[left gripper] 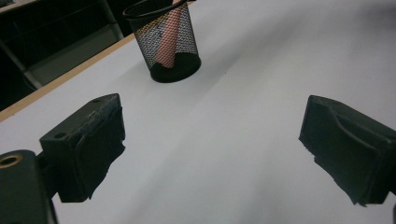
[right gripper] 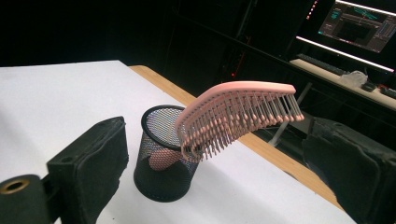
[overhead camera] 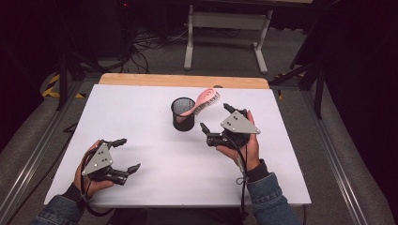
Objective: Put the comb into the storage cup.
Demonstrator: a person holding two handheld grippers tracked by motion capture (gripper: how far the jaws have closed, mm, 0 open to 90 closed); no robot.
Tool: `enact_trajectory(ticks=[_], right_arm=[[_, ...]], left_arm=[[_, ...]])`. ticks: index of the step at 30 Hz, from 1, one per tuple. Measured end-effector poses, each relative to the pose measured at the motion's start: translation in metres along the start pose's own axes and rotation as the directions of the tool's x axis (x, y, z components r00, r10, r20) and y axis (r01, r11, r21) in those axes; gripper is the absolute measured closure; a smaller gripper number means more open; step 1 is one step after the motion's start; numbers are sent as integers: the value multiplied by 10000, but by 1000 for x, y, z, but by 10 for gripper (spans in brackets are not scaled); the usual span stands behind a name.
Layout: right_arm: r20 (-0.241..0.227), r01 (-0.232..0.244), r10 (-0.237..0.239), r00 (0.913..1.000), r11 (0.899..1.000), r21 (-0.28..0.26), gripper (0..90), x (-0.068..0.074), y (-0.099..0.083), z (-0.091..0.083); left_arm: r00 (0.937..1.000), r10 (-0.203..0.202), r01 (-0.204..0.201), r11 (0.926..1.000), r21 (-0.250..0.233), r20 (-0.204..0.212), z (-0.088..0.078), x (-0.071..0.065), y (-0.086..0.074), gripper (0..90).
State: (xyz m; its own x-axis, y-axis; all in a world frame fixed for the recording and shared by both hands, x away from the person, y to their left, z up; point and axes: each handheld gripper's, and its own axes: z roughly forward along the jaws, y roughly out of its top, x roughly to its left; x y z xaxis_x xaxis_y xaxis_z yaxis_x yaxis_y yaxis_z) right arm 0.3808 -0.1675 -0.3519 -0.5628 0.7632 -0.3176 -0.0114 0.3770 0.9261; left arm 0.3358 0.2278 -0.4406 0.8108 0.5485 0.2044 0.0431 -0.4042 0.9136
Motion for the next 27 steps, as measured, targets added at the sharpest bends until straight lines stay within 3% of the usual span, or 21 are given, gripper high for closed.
enact_trajectory(ticks=[27], right_arm=[[0, 355, -355, 9994, 9992, -159, 75, 8, -5, -13]], left_arm=[[10000, 78, -78, 10000, 8, -22, 0, 0, 0, 77]])
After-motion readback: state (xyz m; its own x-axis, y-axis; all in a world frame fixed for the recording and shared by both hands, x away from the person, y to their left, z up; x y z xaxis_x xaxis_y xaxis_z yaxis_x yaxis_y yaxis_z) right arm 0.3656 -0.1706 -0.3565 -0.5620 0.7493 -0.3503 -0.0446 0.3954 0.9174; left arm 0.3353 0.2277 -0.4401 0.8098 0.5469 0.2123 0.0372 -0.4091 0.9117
